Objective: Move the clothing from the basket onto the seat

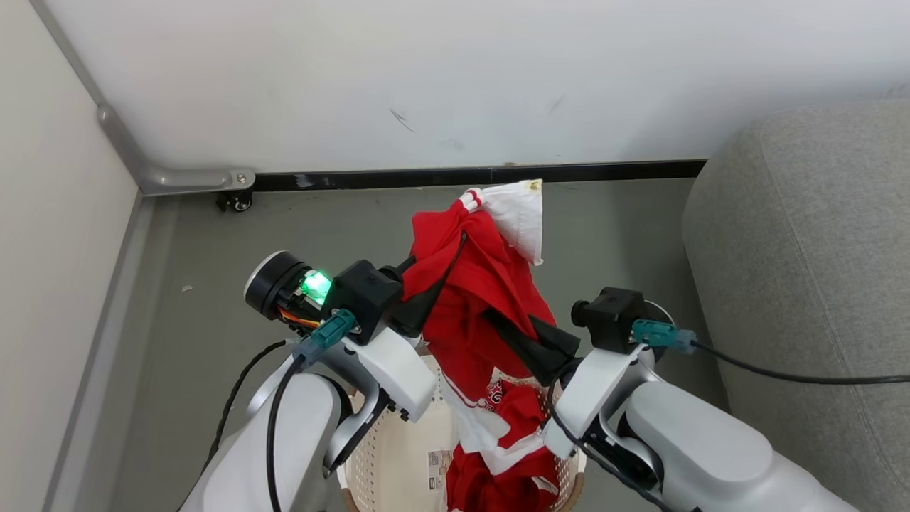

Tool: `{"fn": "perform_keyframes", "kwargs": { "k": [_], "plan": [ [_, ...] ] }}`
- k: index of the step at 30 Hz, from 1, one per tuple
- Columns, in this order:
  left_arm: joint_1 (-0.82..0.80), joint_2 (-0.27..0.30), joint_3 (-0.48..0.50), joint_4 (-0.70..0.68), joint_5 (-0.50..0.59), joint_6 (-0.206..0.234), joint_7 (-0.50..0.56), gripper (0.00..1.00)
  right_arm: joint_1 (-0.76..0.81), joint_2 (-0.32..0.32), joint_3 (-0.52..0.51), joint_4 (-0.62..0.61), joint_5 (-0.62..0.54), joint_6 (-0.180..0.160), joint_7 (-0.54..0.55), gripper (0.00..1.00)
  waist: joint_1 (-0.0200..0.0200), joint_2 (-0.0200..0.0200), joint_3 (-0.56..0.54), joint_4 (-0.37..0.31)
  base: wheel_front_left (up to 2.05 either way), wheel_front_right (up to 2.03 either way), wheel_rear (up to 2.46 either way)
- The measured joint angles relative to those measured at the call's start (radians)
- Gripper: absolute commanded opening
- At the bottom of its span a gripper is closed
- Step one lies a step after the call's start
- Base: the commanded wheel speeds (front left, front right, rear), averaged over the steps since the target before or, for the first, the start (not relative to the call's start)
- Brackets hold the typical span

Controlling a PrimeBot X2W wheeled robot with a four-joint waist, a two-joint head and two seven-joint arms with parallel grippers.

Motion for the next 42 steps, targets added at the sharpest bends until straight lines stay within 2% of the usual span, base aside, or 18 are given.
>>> {"fn": "perform_keyframes", "kwargs": {
  "k": [6, 7, 8, 10, 11, 18, 42],
  "plan": [
    [0.001, 0.002, 0.015, 0.009, -0.012, 0.0, 0.0, 0.0, -0.014, -0.014, -0.043, 0.018, 0.021, 0.0, -0.012, 0.0, 0.0, 0.0, -0.006, -0.01, 0.0, 0.0, 0.0],
    [0.001, 0.002, 0.016, 0.011, -0.012, 0.0, 0.0, 0.05, -0.014, -0.015, -0.045, 0.02, 0.024, 0.0, -0.012, 0.0, 0.0, 0.0, -0.007, -0.011, 0.0, 0.0, 0.0],
    [0.002, 0.002, 0.019, 0.013, -0.012, 0.0, 0.0, 0.28, -0.014, -0.016, -0.045, 0.021, 0.026, 0.0, -0.012, 0.0, 0.0, 0.0, -0.008, -0.013, 0.0, 0.0, 0.0],
    [0.005, 0.002, 0.023, 0.015, -0.013, 0.001, 0.0, 0.81, -0.014, -0.015, -0.046, 0.022, 0.031, 0.001, -0.014, 0.0, 0.0, 0.0, -0.01, -0.015, 0.0, 0.0, 0.0],
    [0.006, 0.003, 0.024, 0.016, -0.014, 0.001, 0.0, 1.0, -0.014, -0.014, -0.047, 0.023, 0.031, 0.001, -0.017, 0.0, 0.0, 0.0, -0.012, -0.017, 0.0, 0.0, 0.0],
    [0.01, 0.004, 0.027, 0.016, -0.02, 0.007, -0.005, 1.0, -0.013, -0.022, -0.077, 0.027, 0.031, 0.001, -0.018, 0.0, 0.0, 0.0, -0.021, -0.026, 0.0, 0.0, 0.0],
    [0.105, 0.012, 0.028, 0.009, -0.052, 0.011, -0.02, 1.0, 0.034, -0.078, -0.312, -0.087, -0.034, 0.001, -0.018, 0.0, 0.0, 0.0, -0.054, -0.072, 0.0, 0.0, 0.0]
  ]
}}
